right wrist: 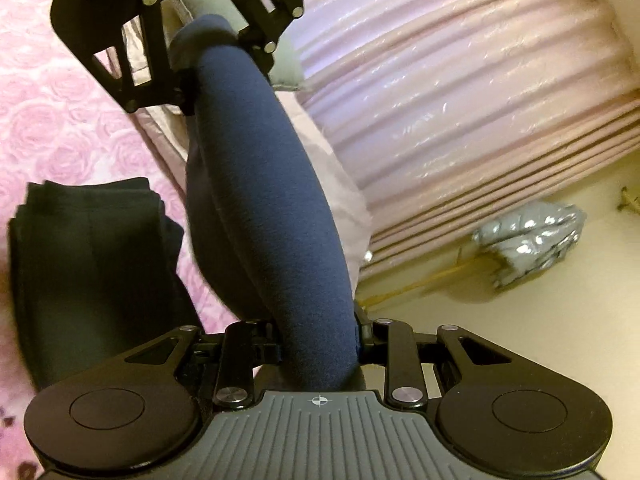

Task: Fold clothes
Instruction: 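Carry the held vest with both grippers toward the stack of dark clothes, then lower the vest onto the dark clothes stack with both grippers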

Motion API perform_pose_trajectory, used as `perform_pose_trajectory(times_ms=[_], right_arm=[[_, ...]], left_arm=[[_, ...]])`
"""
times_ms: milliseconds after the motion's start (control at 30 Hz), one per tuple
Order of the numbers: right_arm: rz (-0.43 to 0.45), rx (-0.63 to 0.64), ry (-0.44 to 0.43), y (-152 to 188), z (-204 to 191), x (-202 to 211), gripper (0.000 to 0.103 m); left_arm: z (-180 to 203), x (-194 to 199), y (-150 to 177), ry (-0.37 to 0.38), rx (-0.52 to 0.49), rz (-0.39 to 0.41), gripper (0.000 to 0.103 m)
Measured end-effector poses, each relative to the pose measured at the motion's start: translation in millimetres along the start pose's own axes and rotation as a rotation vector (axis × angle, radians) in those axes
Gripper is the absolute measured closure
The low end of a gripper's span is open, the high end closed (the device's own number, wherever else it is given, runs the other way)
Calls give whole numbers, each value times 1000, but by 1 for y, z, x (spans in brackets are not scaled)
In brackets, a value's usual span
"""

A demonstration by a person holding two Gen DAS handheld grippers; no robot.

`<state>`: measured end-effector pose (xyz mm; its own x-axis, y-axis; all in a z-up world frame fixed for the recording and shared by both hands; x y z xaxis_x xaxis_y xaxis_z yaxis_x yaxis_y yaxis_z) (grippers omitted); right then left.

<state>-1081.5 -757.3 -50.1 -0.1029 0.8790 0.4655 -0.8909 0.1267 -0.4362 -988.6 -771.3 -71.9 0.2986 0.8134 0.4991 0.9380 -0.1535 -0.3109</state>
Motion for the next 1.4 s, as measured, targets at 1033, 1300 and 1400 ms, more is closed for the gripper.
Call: perform_pose_trajectory(times_ms=[1033, 1300, 1400], right_arm=[[-145, -90, -157, 79, -130, -14, 83], [-174, -39, -170, 89, -156, -13, 82], [-186, -62, -187, 89, -153, -15, 82]], left_arm=[[128, -40, 76, 106, -173, -53, 71], [161, -35, 82, 118, -164, -84, 62], [151, -28, 85, 141, -80, -100, 59]])
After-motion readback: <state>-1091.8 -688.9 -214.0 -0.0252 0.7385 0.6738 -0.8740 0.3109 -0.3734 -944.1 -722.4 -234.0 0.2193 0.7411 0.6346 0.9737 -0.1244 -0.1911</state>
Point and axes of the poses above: each gripper's, at about its wrist camera, not at the fingertips, and x roughly against the way its jaws point, z to its right, y to its underside, the point moved 3 cm from there along -x, roughly the way its jaws point, and after that the axes turned 5 degrees about -x, right-handed, at the moved point
